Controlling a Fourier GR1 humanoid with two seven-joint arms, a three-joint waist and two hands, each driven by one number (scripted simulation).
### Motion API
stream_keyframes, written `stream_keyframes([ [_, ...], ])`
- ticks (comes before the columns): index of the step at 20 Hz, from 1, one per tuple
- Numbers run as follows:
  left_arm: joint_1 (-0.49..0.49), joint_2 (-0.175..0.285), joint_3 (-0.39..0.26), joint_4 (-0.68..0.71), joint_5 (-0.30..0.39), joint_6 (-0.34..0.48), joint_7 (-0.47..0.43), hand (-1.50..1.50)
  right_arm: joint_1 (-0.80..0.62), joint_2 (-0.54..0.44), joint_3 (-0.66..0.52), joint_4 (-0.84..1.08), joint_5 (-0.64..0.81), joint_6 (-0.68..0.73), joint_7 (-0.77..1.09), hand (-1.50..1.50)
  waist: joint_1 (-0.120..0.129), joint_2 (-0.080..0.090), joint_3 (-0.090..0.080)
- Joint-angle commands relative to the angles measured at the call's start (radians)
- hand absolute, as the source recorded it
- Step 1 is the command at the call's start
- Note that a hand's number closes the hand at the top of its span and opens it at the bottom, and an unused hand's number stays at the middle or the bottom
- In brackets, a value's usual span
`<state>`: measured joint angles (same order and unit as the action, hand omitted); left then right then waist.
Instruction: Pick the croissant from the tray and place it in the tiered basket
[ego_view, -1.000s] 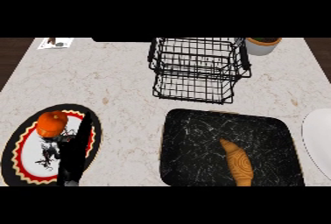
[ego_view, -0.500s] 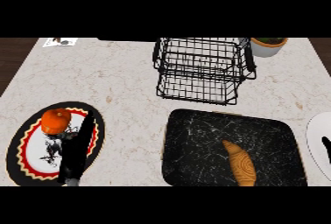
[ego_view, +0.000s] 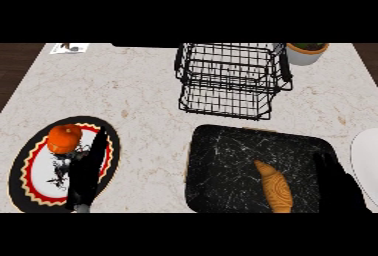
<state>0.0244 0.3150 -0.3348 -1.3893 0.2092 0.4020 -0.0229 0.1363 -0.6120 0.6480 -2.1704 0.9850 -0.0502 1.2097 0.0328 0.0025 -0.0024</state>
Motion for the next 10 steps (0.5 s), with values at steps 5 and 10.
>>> stream_keyframes([
  [5,-0.009,-0.011,0.04,0.063,0.022,-0.022,-0.018,0.0,-0.102,0.228,0.03,0.162,0.062,0.237,0.21,-1.5,-0.017,0.003,-0.002],
  [10,0.001,-0.009,0.023,0.038,0.0,-0.014,0.004,0.0,-0.092,0.344,0.03,0.212,0.103,0.311,0.239,-1.5,-0.026,0.0,0.0],
])
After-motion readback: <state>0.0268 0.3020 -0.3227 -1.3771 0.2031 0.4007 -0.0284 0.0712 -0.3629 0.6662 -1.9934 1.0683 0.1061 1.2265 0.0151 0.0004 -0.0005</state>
